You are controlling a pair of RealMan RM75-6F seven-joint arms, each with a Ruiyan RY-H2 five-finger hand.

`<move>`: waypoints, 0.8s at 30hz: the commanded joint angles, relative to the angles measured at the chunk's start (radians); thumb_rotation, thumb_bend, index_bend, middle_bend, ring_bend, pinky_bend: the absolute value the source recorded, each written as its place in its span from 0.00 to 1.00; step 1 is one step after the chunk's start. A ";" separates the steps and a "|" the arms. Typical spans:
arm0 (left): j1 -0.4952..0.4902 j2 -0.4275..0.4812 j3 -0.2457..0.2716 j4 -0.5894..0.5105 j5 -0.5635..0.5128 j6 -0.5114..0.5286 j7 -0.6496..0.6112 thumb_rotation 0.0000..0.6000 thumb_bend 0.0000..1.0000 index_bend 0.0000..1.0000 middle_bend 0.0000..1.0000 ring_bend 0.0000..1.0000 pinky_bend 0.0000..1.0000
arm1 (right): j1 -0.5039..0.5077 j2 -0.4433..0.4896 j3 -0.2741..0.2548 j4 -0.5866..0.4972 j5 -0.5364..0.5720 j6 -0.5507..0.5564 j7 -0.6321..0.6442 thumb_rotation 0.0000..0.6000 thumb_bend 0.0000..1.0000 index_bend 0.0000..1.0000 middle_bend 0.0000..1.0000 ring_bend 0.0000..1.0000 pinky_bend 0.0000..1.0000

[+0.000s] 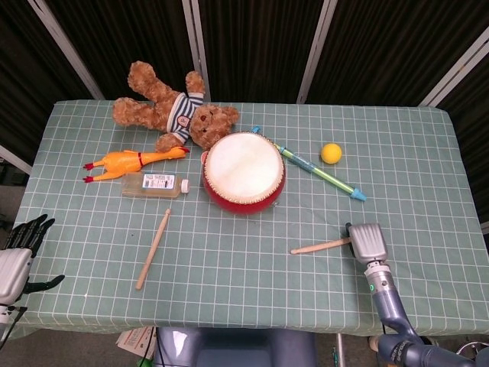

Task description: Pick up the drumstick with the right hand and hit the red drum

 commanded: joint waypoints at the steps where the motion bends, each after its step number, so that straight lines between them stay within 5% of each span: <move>1: 0.000 0.000 0.000 0.002 0.002 0.001 -0.002 1.00 0.01 0.00 0.00 0.00 0.00 | -0.002 0.011 0.002 -0.018 -0.016 0.005 0.039 1.00 0.43 1.00 1.00 1.00 0.96; 11: 0.001 -0.001 0.001 0.002 0.004 0.003 0.004 1.00 0.01 0.00 0.00 0.00 0.00 | -0.005 0.158 0.050 -0.208 -0.033 0.064 0.046 1.00 0.47 1.00 1.00 1.00 0.97; 24: 0.001 -0.002 0.001 0.001 0.004 0.004 0.006 1.00 0.02 0.00 0.00 0.00 0.00 | -0.009 0.322 0.178 -0.470 0.169 0.115 -0.025 1.00 0.54 1.00 1.00 1.00 0.98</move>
